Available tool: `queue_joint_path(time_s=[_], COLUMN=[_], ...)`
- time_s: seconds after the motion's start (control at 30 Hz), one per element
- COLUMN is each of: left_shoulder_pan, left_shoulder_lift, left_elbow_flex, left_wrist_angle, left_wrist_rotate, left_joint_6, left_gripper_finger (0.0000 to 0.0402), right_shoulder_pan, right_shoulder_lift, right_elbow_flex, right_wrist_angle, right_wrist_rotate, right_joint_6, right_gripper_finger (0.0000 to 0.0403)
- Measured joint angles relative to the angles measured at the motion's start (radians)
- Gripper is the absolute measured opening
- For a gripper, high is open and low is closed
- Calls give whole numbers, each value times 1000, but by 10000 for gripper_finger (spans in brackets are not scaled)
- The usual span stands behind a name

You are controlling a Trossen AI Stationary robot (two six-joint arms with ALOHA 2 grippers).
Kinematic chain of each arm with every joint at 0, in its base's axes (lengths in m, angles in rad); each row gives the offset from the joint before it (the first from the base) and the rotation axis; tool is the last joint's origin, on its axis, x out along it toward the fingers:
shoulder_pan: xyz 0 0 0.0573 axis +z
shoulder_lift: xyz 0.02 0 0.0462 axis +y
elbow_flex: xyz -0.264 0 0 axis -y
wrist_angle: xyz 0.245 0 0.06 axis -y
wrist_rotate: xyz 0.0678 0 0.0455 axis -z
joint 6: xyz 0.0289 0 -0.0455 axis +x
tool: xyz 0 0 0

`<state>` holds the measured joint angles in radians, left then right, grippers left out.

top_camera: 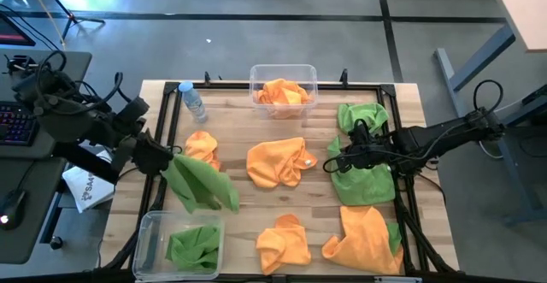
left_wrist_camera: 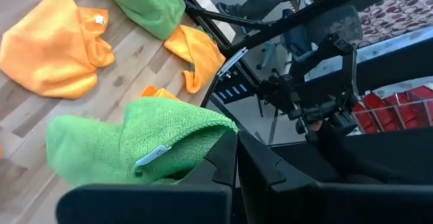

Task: Sort microfiber towel by color & place in baskets
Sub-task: Put the green towel into the bottom transparent bin

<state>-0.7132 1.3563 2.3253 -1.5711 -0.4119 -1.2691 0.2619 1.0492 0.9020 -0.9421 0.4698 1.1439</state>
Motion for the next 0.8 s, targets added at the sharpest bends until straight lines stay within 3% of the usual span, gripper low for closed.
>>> queue_joint_path(time_s=[0.23,0.47,0.6,0.8], left_shoulder_pan=[0,0,0,-19], left_shoulder_lift=[0,-10,-13,-14], left_elbow_flex=[0,0,0,0], left_wrist_angle=[0,57,229,592], left_wrist_rotate=[-39,-194,-206,-134], left_joint_6=[63,164,331,627], left_gripper_finger=[0,0,0,0], right_shoulder_pan=[0,0,0,0], right_shoulder_lift=[0,0,0,0], right_elbow_flex=[0,0,0,0], right_wrist_angle=[-1,1,24,51], right_wrist_rotate=[0,0,-1,-1], right_joint_6=[0,8,22,70], right_gripper_finger=[0,0,0,0])
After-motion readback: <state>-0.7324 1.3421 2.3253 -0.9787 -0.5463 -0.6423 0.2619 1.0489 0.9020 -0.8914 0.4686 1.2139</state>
